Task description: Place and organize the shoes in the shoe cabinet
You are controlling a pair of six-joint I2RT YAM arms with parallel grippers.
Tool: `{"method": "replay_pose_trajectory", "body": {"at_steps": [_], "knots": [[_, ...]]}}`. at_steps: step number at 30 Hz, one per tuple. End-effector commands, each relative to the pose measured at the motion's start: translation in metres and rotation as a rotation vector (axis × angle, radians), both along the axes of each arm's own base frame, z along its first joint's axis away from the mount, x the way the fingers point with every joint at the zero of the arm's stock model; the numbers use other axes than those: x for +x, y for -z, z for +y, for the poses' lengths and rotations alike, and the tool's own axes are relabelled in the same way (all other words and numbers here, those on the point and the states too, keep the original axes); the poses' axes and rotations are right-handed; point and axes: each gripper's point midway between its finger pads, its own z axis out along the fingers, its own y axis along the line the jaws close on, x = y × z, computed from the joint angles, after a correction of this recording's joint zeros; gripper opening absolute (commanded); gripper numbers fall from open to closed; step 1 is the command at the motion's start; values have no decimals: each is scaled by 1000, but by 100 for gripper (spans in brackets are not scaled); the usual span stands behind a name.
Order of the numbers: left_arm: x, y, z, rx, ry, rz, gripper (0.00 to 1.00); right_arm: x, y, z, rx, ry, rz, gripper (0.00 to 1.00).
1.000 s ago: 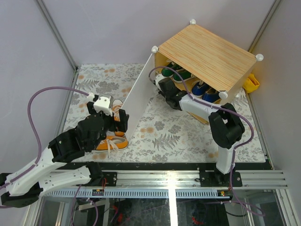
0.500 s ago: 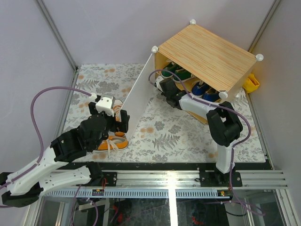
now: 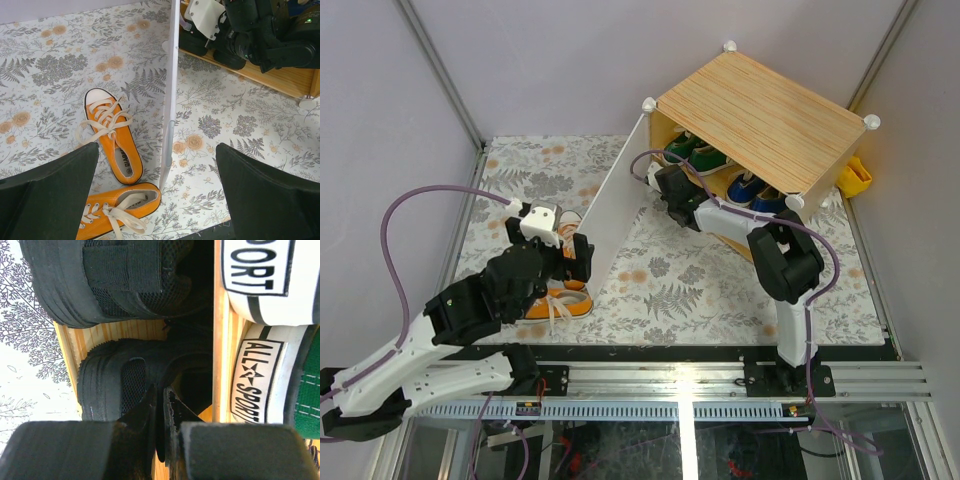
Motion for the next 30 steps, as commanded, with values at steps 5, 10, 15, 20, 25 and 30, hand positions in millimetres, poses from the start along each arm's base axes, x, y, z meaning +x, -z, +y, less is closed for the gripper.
{"method": "replay_pose_trajectory", "body": {"at_steps": [5,10,15,20,25,30], "knots": [[3,-5,3,-15,-28,-25,100,35,-52,-5,15,50,-196,0],[4,-5,3,-13,-27,-26,100,36,-45,-10,4,72,-204,0],[3,-5,3,-15,-25,-24,100,29,-41,-13,25,88,-196,14],[3,-6,2,-23,-22,-22,100,15,-49,-7,130,50,-168,43],[3,-7,0,-26,-17,-22,100,-3,-43,9,219,-37,-43,56],[3,-7,-1,-30,-14,-20,100,-26,-27,34,316,-152,121,62]]}}
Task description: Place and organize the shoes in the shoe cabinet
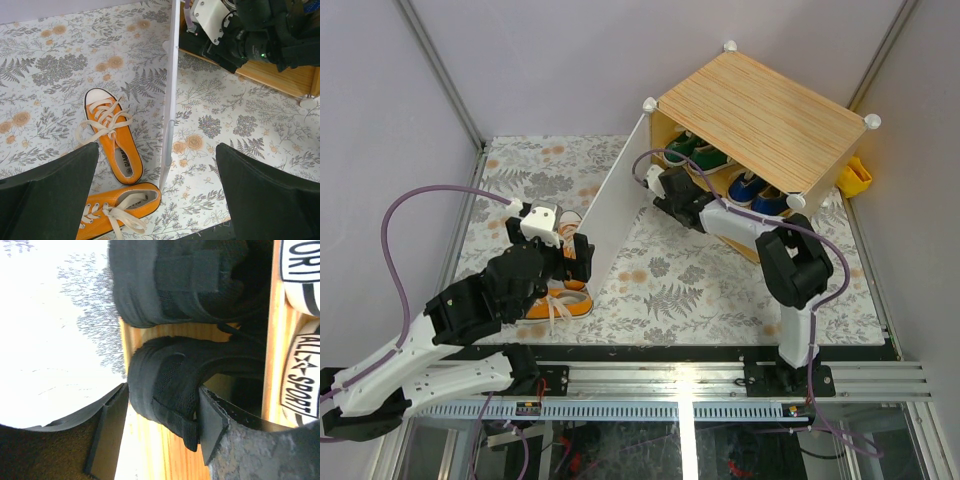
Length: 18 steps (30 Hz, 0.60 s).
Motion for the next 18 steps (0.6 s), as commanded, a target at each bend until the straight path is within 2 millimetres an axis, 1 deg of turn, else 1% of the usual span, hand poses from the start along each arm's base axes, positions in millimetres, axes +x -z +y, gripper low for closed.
{"method": "replay_pose_trajectory", "body": {"at_steps": [1,3,5,7,10,13,16,18], "knots": [[3,-7,0,-31,-16,-21,100,-11,-39,14,158,-84,38,63],[3,-7,0,-30,-16,-21,100,-16,-34,16,172,-102,56,66],[3,-6,-1,-30,-14,-20,100,-16,-34,13,174,-84,41,68],[3,-6,0,-26,-15,-19,100,-10,-41,2,168,-17,-29,72],[3,-5,0,-26,-17,-19,100,-7,-52,-8,160,23,-96,77],[3,-3,-1,-24,-16,-16,100,-2,-64,-18,151,76,-172,85],[4,-2,-1,-23,-19,-15,100,4,-76,-28,136,126,-248,89],[3,-1,-1,-22,-19,-15,100,6,-77,-31,118,138,-264,90]]}}
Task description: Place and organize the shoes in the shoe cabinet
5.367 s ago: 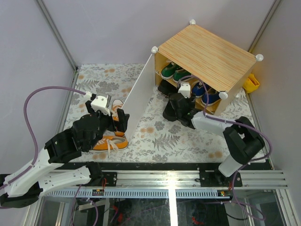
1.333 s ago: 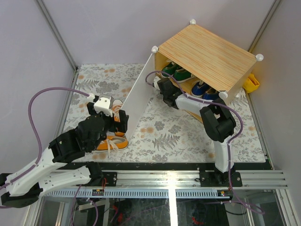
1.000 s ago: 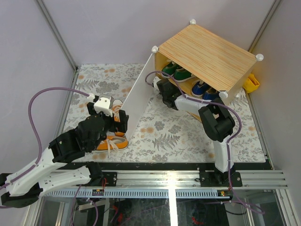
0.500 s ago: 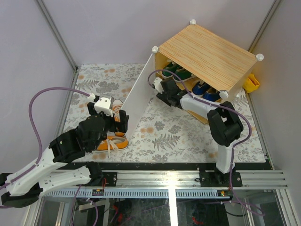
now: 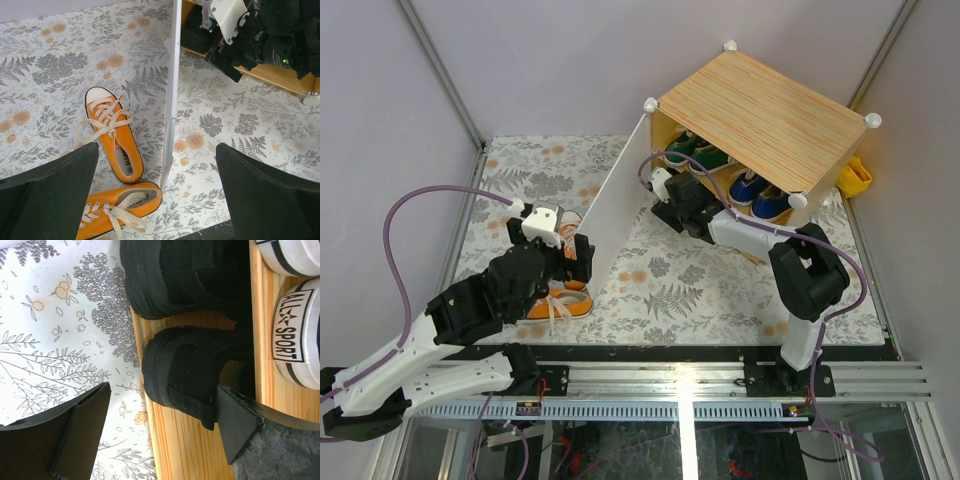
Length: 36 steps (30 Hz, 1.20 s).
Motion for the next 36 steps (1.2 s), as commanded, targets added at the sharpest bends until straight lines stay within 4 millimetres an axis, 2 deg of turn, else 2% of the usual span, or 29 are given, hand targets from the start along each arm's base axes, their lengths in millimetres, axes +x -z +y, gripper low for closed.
{"method": "replay_pose_trajectory", "body": {"at_steps": [1,10,15,18,23,27,32,36], "knots": [[3,-4,-1,-29,-18,-18,100,32,-64,-35,-19,169,-243,90],[3,-3,1,-30,-20,-23,100,36,-62,-51,-256,204,-287,94],[4,-1,0,-22,-21,-21,100,33,-63,-55,-345,213,-324,97],[4,-1,0,-25,-21,-23,100,28,-63,-50,-345,205,-336,97],[4,1,-1,-16,-20,-22,100,14,-66,-28,-296,146,-339,97],[4,1,-1,-19,-20,-21,100,-3,-67,5,-223,65,-294,96],[4,1,-1,-22,-17,-21,100,-27,-54,31,-142,17,-189,95],[2,-4,0,-34,-13,-26,100,-52,-46,45,31,-17,-57,94]]}}
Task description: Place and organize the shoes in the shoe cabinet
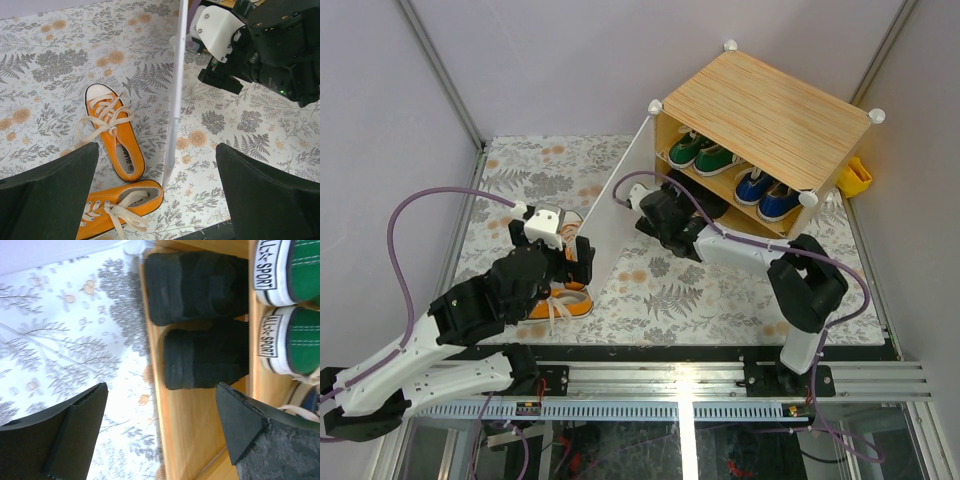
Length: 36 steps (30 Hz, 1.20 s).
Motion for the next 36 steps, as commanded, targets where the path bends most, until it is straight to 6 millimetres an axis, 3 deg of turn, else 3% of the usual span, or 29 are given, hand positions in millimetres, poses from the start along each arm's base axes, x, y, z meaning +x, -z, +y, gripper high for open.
{"method": "replay_pose_trajectory", "body": {"at_steps": [1,4,8,13,16,20,24,31,36], "knots": [[2,-15,-1,-54,-8,-36,100,-26,-21,17,255,-1,100,94],[1,-23,-1,-73,-3,-45,100,-42,-21,21,354,11,161,93],[-2,-37,-5,-111,25,-55,100,-62,-52,14,509,46,155,92],[-7,-53,-5,-163,52,-66,100,-87,-96,26,764,-9,172,90],[-9,-56,-3,-176,53,-71,100,-90,-98,41,858,-11,213,90],[-10,-56,-3,-187,58,-69,100,-70,-66,50,892,123,225,85],[-11,-57,-2,-191,56,-71,100,-32,-38,51,812,216,129,81],[-9,-52,-1,-176,49,-70,100,33,3,44,780,262,67,81],[-5,-41,-4,-147,36,-61,100,60,21,37,765,214,13,80]]}}
